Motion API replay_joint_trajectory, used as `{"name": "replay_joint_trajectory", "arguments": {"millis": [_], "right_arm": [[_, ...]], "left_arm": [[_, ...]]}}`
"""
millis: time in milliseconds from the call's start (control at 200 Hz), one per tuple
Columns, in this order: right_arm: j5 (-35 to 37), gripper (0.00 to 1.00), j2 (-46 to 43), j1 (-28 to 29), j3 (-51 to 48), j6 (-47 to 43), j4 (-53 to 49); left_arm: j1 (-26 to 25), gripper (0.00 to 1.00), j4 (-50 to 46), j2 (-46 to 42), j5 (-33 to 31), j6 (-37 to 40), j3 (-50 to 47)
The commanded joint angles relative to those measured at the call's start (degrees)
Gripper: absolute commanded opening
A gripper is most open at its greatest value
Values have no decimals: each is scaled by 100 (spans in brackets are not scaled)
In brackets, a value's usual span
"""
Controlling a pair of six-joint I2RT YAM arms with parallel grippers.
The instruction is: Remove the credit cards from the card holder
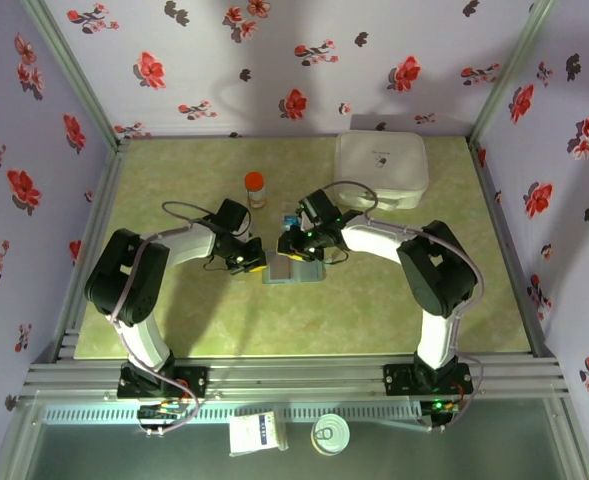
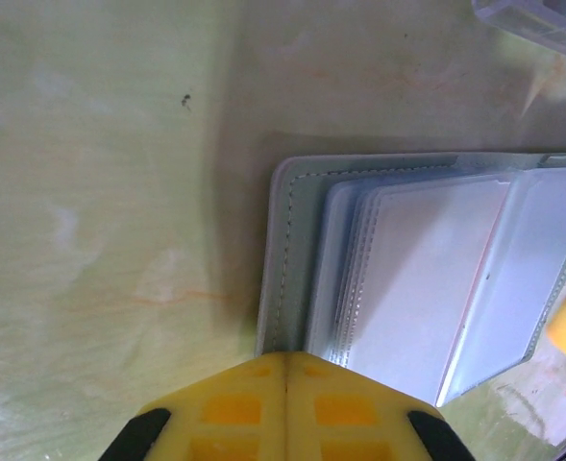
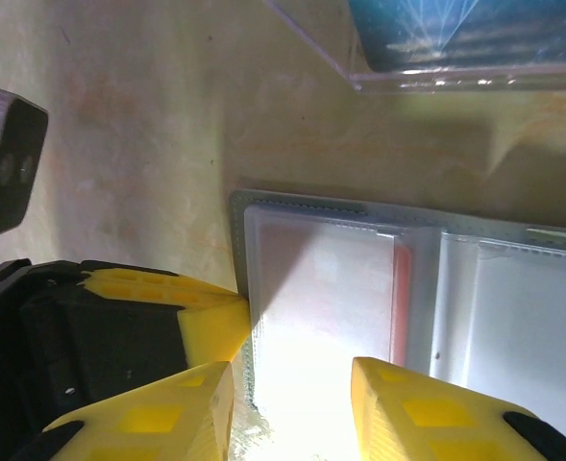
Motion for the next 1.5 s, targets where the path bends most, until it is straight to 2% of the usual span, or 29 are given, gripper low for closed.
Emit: {"name": "replay_joint_trajectory", "arguments": {"millis": [0,195,420,590,1250,1390,1500], "right_arm": [[-156,38,211,102,71,141,49],[-186,37,394,194,132,192,75],[322,36,336,204,159,45,-414],[453,36,175,187,49,-54,-482],[125,34,-79,-120,-488,-11,38],[82,33,-62,-152,-545,7,122],[36,33,-50,-165,-599,50,209]], "left_arm": [[-21,5,-1,58,-77,-30,59],[-19,5,-14,66,-77,-8,22],[-12,5,-16,87,-112,-34,8],[-12,5,-24,110,-117,-37,30],[14,5,-178,-82,-53,-31,276],[2,10,-75,-297,6,-202,302],[-37,18,69,-321,159,-341,307]]}}
